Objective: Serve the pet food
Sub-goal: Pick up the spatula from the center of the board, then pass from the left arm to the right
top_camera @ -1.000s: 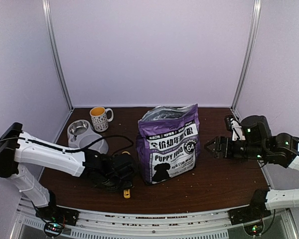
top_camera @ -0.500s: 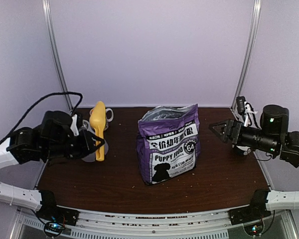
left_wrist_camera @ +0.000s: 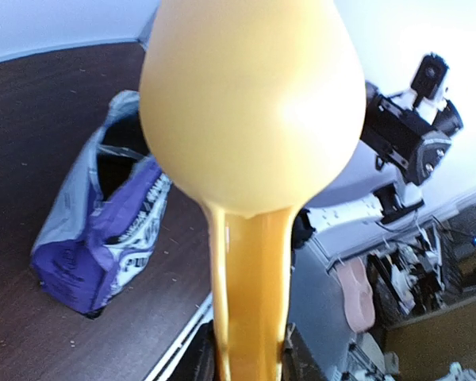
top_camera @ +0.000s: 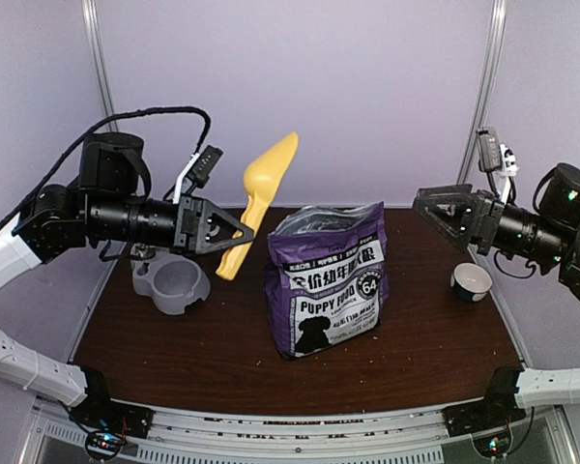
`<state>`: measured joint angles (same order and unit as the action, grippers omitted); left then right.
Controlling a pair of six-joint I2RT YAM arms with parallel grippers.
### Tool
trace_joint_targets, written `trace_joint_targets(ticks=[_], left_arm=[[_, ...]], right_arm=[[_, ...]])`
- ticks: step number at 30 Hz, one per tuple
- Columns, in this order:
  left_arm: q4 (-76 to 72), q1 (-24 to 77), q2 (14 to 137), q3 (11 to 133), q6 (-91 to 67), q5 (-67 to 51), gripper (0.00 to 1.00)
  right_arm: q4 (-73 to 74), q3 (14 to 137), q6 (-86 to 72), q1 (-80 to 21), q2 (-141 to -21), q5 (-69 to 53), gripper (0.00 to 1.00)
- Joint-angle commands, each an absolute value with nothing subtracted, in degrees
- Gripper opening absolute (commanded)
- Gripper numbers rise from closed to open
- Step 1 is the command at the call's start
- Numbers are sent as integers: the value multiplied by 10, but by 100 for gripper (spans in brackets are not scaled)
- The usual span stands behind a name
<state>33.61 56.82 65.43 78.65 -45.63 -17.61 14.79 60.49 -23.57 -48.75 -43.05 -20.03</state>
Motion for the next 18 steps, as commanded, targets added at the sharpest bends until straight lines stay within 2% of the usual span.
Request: trace_joint_targets(ticks=[1,4,8,18], left_arm=[[237,566,656,796,-422,-355,13],[208,568,656,784,-430,-412,14],[183,579,654,774,-441,-471,15],[183,658,691,805,-427,-524,17]], right_arm=[[158,652,-189,-484,-457,-291,87],[158,668,-168,-485,-468,-305,87],[145,679,-108,-499,-477,-311,82],[186,772,-5,-555,-545,-306,78]])
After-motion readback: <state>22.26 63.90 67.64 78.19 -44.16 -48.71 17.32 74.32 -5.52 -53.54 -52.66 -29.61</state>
